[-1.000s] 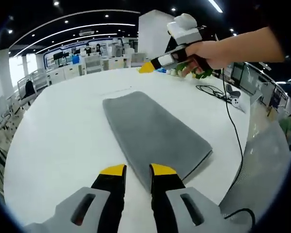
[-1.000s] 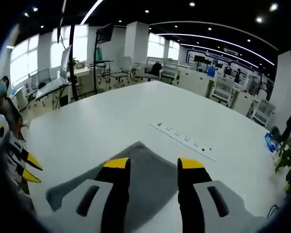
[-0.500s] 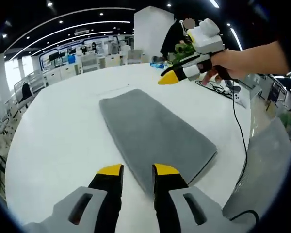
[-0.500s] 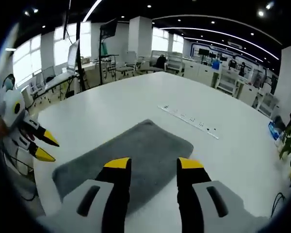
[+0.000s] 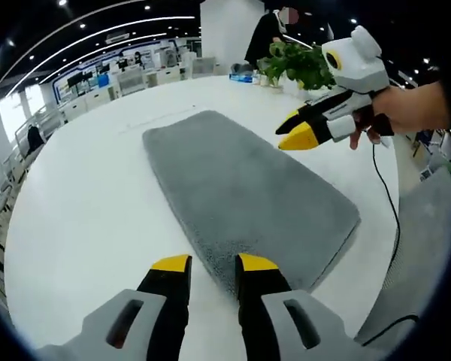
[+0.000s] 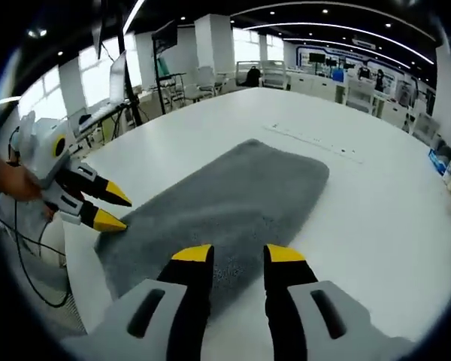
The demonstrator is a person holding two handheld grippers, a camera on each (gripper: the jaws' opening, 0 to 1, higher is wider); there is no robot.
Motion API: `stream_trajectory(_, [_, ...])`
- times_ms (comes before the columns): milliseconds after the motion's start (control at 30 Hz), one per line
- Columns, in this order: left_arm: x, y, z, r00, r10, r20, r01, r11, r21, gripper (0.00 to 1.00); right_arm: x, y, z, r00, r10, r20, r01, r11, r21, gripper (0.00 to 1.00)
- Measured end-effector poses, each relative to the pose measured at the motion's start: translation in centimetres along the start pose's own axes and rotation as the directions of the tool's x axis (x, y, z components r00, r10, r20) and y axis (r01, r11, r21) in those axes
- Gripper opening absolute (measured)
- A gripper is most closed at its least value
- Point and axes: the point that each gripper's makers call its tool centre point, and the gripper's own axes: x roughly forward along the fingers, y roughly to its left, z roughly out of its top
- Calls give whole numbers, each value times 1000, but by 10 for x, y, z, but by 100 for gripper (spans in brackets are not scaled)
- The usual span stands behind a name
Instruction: Fold the towel on the table until its edges align and the towel forms a compact rectangular stack.
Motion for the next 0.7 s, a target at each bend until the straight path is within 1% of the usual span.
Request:
stream_trajectory(67, [2,-1,-1,1000,-4,-3,4,1000,24,23,3,2,-11,1000,9,-25,-8,1000,4,26])
stream_trajectory(133, [2,-2,-3,1000,-9,-5,10,999,36,22,4,6,-20,999,16,-48,-17,1000,-11,26])
stream_trajectory(167, [3,-2,-4,1000,-13,-6,13,999,38,21,3,7,-24,998,10,-54,-11,1000,-28,25])
stream_trajectory(233, [2,-5,-4,999,-34,-8,34,999,11,18,1,10,-27,998,10,-63,-11,1000,-25,23])
stream_trajectory(267, [2,-7,-4,999,-45,-11,45,999,-10,16,2,8,-32,996,10,-84,-12,999,-29,21])
stream_trajectory(300, [3,-11,-6,998,-66,-21,65,996,-55,14,1,8,-43,990,14,-141,-24,997,-71,17])
stream_trajectory(333, [3,-10,-5,998,-65,-24,64,996,-57,13,1,5,-43,992,-2,-126,-12,994,-107,17])
stream_trajectory(367, [3,-10,-5,998,-61,-23,60,997,-48,13,3,7,-40,995,5,-100,-17,993,-113,17])
stream_trajectory(400, [3,-11,-5,998,-64,-25,62,997,-49,12,3,5,-41,994,5,-105,-14,996,-93,17])
stream_trajectory(467, [4,-13,-5,997,-71,-29,70,996,-52,11,-1,11,-40,994,3,-110,-12,996,-87,17])
stream_trajectory(567, [4,-16,-5,996,-84,-29,83,995,-47,11,-2,10,-43,992,0,-125,-14,994,-112,16])
stream_trajectory(700, [6,-21,-3,995,-99,-28,97,994,-45,11,-7,7,-46,991,1,-137,-18,992,-122,15])
